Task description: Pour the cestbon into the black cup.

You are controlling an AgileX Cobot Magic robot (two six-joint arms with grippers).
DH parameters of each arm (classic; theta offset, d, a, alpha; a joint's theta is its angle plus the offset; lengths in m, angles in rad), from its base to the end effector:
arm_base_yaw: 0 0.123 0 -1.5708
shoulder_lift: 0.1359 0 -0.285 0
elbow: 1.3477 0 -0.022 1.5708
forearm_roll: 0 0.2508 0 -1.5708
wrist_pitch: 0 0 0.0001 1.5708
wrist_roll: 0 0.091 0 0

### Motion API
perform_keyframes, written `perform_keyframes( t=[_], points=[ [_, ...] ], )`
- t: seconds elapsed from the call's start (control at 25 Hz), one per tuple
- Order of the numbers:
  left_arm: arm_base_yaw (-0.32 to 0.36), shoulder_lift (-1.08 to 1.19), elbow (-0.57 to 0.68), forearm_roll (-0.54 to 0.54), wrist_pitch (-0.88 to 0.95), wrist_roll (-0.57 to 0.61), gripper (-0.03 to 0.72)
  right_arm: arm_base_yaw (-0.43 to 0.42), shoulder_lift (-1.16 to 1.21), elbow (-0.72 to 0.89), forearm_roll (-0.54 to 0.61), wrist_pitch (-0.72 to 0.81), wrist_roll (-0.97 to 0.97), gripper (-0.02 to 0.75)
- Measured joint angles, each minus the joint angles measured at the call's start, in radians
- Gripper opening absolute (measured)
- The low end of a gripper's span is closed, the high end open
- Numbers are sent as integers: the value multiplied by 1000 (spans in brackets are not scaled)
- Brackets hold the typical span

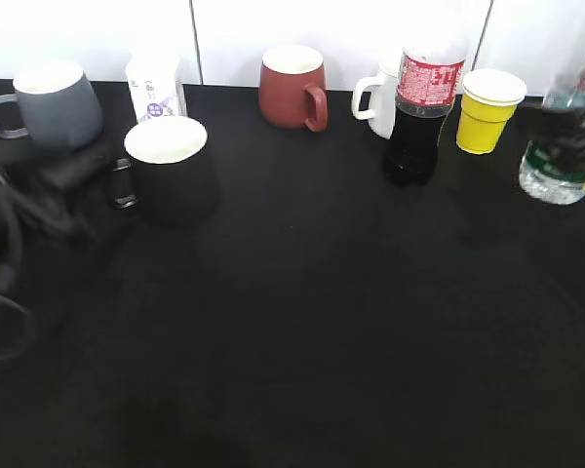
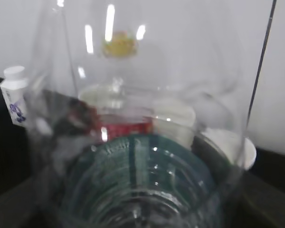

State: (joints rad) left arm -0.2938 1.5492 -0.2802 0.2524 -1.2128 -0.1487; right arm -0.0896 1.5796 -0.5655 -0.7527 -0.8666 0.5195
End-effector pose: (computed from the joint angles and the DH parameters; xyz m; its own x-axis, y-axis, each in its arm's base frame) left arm 0.2201 -0.0888 0.1841 -0.0102 -0.0564 -0.9984 0.5057 0.8611 -0.0538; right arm 0.2882 0.0217 0.2008 -0.2035 -0.0037 -0.9791 -0.4357 0.8959 0.0872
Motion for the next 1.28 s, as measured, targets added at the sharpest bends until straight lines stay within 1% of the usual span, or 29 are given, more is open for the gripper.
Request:
perform_keyframes(
  t=[0.04, 0.12, 0.2, 0.24, 0.28, 0.36, 0.4, 0.52, 0.64, 0.72, 0.8, 0.88, 0.96, 1.04, 1.08, 1.16, 1.2, 1.24, 1.28],
  points=[
    [0, -64, 0, 37, 0, -8, 457, 0, 61, 0, 76, -61, -78, 492],
    [0, -167, 0, 71, 21, -11, 457, 0, 199, -3, 161, -192, -167, 492],
    [0, -208, 1, 77, 59, -14, 457, 0, 316, -12, 187, -231, -184, 492],
    [0, -217, 1, 80, 67, -14, 457, 0, 336, -12, 186, -254, -203, 492],
    [0, -222, 2, 81, 71, -14, 457, 0, 337, -12, 184, -260, -231, 514],
    [0, -223, 3, 86, 74, -15, 457, 0, 338, -12, 181, -263, -248, 605],
    [0, -223, 3, 87, 74, -15, 457, 0, 338, -12, 166, -261, -250, 629],
    [0, -223, 3, 90, 74, -27, 457, 0, 329, 6, 156, -233, -251, 639],
    [0, -223, 4, 93, 80, -40, 457, 0, 255, 59, 200, -146, -251, 639],
    [0, -223, 4, 94, 120, -45, 457, 0, 217, 108, 204, -120, -251, 640],
    [0, -223, 4, 94, 178, -82, 457, 0, 167, 161, 205, -107, -251, 640],
    [0, -223, -2, 94, 288, -95, 457, 0, 89, 190, 204, -2, -247, 640],
    [0, -225, -51, 94, 458, -135, 457, 0, -33, 192, 205, 153, -244, 640],
    [-1, -256, -126, 110, 697, -188, 457, 0, -162, 192, 205, 316, -219, 640],
    [-12, -277, -176, 112, 837, -204, 457, 0, -220, 193, 205, 400, -187, 638],
    [-68, -321, -291, 109, 1158, -217, 457, 0, -324, 185, 205, 592, -105, 633],
    [-98, -343, -351, 81, 1315, -217, 457, 0, -369, 169, 205, 694, -35, 628],
    [-127, -367, -414, 42, 1432, -217, 457, 1, -417, 147, 209, 791, 47, 618],
    [-152, -397, -468, 0, 1542, -219, 457, 23, -464, 113, 250, 908, 106, 599]
  ],
)
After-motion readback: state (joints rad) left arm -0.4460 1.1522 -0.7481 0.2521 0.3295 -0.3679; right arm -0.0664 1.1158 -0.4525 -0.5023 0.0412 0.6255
